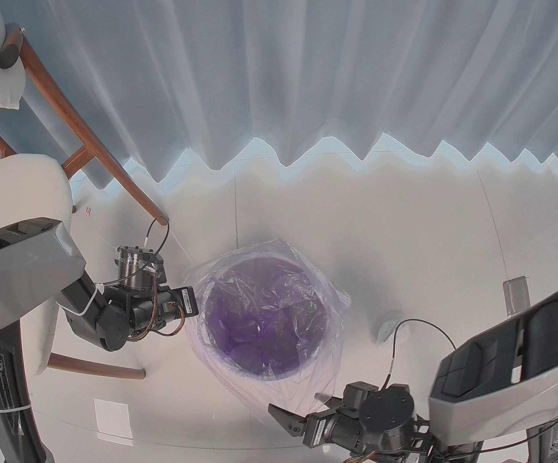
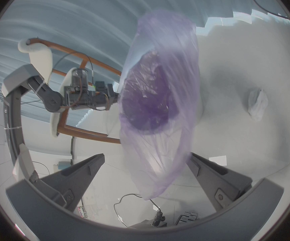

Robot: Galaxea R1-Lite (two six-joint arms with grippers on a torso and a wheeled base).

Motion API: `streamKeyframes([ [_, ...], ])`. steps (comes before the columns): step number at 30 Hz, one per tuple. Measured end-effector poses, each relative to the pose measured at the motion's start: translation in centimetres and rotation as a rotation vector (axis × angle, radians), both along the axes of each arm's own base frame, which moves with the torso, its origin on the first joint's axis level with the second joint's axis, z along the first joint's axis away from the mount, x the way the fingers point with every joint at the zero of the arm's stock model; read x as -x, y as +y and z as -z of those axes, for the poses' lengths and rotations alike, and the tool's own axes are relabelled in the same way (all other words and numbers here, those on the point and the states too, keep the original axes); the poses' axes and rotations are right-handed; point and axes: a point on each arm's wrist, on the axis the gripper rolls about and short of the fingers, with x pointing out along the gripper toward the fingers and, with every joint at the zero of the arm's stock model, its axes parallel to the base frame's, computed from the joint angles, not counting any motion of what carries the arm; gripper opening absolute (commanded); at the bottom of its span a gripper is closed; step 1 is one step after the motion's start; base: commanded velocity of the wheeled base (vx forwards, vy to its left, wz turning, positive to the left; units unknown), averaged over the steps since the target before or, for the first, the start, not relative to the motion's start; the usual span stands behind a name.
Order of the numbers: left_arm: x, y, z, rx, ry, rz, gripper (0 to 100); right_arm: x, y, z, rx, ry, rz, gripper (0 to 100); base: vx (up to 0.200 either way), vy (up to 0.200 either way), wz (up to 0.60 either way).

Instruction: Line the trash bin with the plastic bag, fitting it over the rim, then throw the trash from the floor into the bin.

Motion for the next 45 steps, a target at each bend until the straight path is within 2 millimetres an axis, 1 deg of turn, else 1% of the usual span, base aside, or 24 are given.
streamKeyframes([
  [3,0.0,0.0,0.0,-0.001,0.0,0.001,0,-0.5,-0.6,-1.5,-0.006,-0.054,0.004,100,0.0,0.0,0.0],
  [7,0.2,0.0,0.0,-0.008,-0.001,0.007,0,-1.9,-1.7,-3.0,0.037,-0.163,0.017,100,0.0,0.0,0.0],
  [11,0.2,-0.1,-0.1,-0.012,-0.007,0.012,0,-3.2,-2.4,-3.9,0.076,-0.245,0.045,100,0.0,0.0,0.0],
  [16,0.1,-0.2,-0.4,-0.003,-0.041,0.013,0,-4.4,-2.5,-4.7,0.099,-0.314,0.115,100,0.0,0.0,0.0],
  [17,0.1,-0.2,-0.5,-0.001,-0.046,0.013,100,-4.6,-2.5,-4.8,0.097,-0.32,0.122,100,0.0,0.0,0.0],
  [24,0.3,-0.1,-0.4,-0.014,-0.045,-0.009,100,-6.0,-3.3,-5.0,0.11,-0.343,0.172,100,0.0,0.0,0.0],
  [29,0.4,0.0,-1.1,-0.015,-0.074,-0.026,100,-6.8,-4.0,-5.1,0.121,-0.351,0.201,100,0.0,0.0,0.0],
  [30,0.5,0.0,-1.3,-0.013,-0.079,-0.025,100,-6.9,-4.1,-5.1,0.123,-0.353,0.206,0,0.0,0.0,0.0],
  [33,0.8,0.3,-2.1,-0.006,-0.093,-0.028,100,-7.2,-4.3,-5.2,0.124,-0.356,0.215,0,0.0,0.0,0.0],
  [38,1.2,1.0,-3.9,0.006,-0.135,-0.042,100,-7.9,-4.2,-5.6,0.105,-0.374,0.23,0,0.0,0.0,0.0],
  [45,1.7,1.4,-6.2,0.024,-0.19,-0.042,100,-9.4,-4.1,-6.0,0.074,-0.403,0.257,0,0.0,0.0,0.0],
])
